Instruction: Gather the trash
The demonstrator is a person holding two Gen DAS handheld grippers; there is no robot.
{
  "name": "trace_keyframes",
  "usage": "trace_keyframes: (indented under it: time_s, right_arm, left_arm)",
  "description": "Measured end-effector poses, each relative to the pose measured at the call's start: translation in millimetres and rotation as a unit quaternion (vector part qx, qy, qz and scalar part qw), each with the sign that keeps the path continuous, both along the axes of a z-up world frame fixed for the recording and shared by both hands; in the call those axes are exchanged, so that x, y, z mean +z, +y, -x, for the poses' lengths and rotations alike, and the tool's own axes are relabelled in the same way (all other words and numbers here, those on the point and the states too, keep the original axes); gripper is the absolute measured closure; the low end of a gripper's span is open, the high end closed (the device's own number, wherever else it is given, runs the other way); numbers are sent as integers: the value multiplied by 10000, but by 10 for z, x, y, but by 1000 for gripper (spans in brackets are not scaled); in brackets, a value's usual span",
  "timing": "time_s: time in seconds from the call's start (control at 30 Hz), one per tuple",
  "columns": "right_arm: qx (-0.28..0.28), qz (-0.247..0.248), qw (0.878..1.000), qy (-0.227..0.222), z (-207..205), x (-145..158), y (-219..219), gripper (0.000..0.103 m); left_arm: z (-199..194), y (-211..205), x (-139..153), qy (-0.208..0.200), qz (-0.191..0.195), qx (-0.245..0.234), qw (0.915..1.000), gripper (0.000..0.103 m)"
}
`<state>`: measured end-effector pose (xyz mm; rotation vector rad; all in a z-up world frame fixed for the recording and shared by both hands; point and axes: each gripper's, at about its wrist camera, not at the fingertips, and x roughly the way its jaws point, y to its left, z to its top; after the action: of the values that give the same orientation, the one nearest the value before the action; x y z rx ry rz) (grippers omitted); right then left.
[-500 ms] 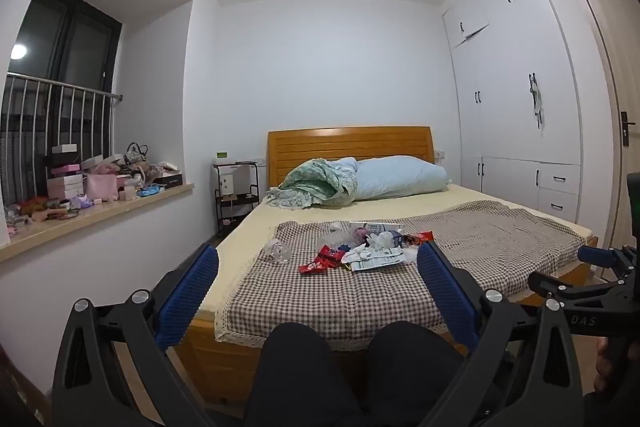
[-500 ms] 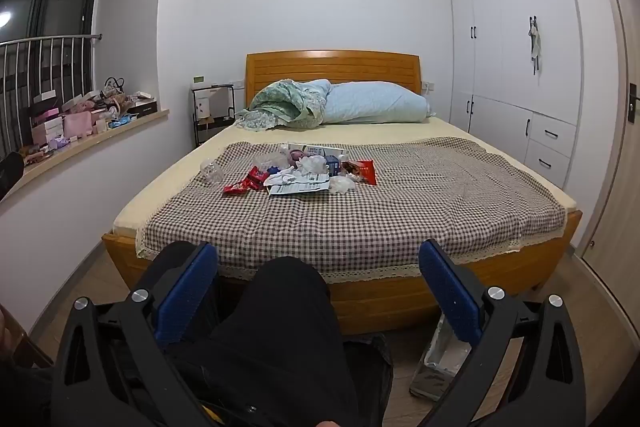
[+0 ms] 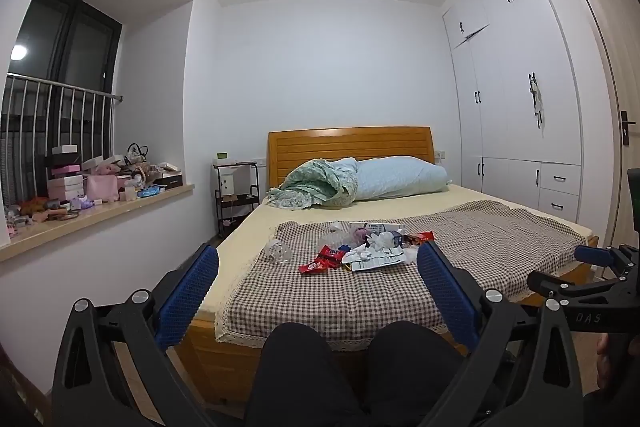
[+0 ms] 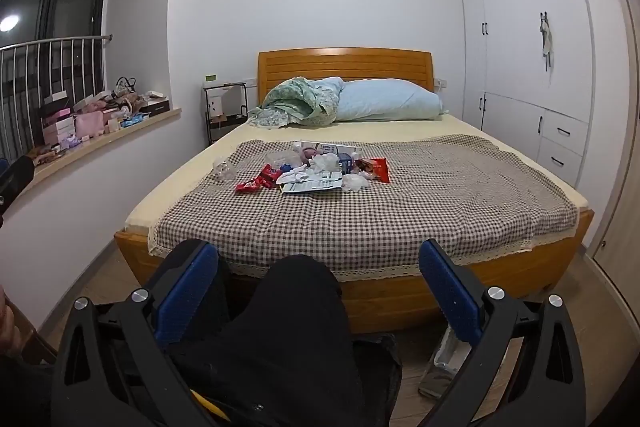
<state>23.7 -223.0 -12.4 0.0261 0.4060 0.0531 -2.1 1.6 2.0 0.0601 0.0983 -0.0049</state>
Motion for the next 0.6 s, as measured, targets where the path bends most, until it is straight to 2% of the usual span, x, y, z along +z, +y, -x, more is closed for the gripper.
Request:
trace_keyframes:
  time_s: [0.6]
  right_arm:
    - [16, -70, 10000, -60, 52, -55, -23, 6]
  left_arm:
    - [-20, -4, 16, 37, -27, 20, 10000, 7]
